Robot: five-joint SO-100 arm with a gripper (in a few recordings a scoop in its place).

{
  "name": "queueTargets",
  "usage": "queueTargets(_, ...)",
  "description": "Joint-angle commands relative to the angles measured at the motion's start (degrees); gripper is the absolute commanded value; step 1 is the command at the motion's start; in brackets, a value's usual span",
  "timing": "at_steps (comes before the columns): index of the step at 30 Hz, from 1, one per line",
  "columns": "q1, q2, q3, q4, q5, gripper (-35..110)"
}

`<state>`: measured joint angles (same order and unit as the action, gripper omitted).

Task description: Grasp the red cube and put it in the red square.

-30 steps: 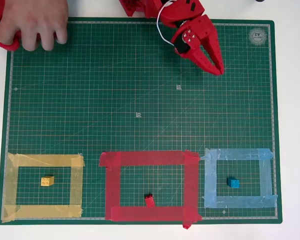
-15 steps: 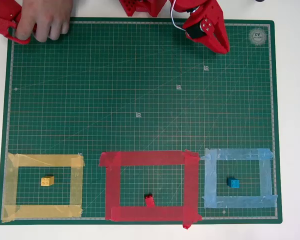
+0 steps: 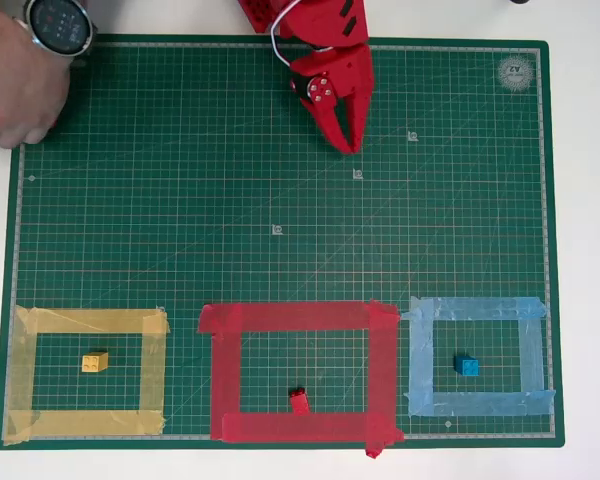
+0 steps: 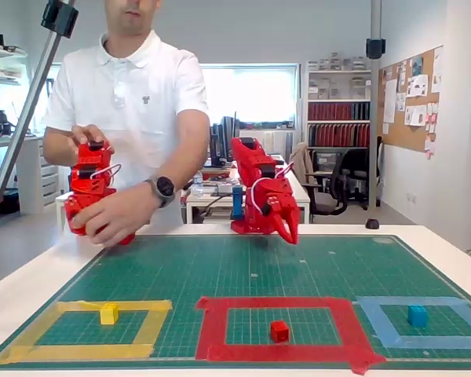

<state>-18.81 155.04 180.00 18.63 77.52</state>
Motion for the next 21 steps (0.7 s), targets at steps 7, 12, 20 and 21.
queueTargets(7,16.9,10.9,1.1,11.4,0.2,-2)
queueTargets(12,22.8,19.9,1.1,24.0,0.2,-2)
queueTargets(20,24.3,36.4,1.1,46.1,0.2,-2)
queueTargets(21,24.3,36.9,1.1,47.9,0.2,-2)
